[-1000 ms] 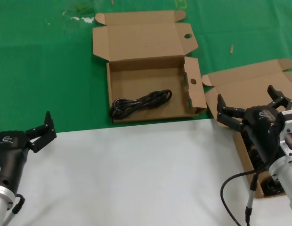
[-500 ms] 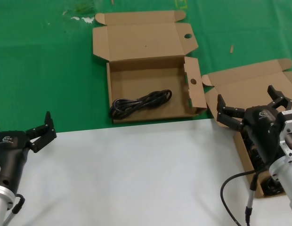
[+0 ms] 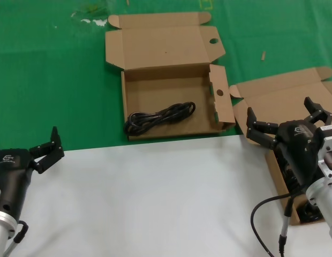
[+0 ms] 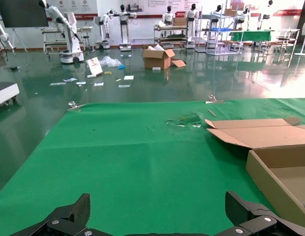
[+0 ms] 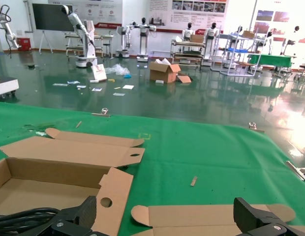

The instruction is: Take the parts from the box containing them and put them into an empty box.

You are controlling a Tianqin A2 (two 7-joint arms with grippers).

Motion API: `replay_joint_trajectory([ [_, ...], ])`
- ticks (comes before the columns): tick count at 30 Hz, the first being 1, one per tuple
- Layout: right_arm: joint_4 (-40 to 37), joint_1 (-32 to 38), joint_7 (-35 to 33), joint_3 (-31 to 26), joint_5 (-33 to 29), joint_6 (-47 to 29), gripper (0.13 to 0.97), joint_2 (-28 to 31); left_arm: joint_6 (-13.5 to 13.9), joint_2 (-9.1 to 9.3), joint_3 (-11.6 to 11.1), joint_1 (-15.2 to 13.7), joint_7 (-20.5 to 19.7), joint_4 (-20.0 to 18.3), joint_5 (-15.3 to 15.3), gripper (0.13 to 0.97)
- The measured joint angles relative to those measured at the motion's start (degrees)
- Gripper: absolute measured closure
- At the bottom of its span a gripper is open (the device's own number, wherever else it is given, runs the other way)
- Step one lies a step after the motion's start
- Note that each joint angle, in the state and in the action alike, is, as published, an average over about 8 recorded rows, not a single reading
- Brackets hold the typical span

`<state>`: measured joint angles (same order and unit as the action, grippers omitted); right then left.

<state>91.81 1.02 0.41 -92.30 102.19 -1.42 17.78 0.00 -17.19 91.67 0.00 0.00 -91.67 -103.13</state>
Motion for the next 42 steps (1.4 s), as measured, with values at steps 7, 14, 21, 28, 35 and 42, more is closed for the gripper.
replay_joint_trajectory([
  [7, 0.0, 0.0, 0.0, 0.0, 0.0, 0.0, 0.129, 0.0, 0.0, 0.0, 0.0, 0.0, 0.0, 0.0, 0.0, 0.132],
  [14, 0.0, 0.0, 0.0, 0.0, 0.0, 0.0, 0.129, 0.0, 0.0, 0.0, 0.0, 0.0, 0.0, 0.0, 0.0, 0.132],
  [21, 0.0, 0.0, 0.0, 0.0, 0.0, 0.0, 0.129, 0.0, 0.0, 0.0, 0.0, 0.0, 0.0, 0.0, 0.0, 0.132],
  [28, 0.0, 0.0, 0.0, 0.0, 0.0, 0.0, 0.129, 0.0, 0.0, 0.0, 0.0, 0.0, 0.0, 0.0, 0.0, 0.132],
  [35, 0.0, 0.0, 0.0, 0.0, 0.0, 0.0, 0.129, 0.0, 0.0, 0.0, 0.0, 0.0, 0.0, 0.0, 0.0, 0.132],
  [42, 0.0, 0.0, 0.0, 0.0, 0.0, 0.0, 0.129, 0.0, 0.0, 0.0, 0.0, 0.0, 0.0, 0.0, 0.0, 0.132],
])
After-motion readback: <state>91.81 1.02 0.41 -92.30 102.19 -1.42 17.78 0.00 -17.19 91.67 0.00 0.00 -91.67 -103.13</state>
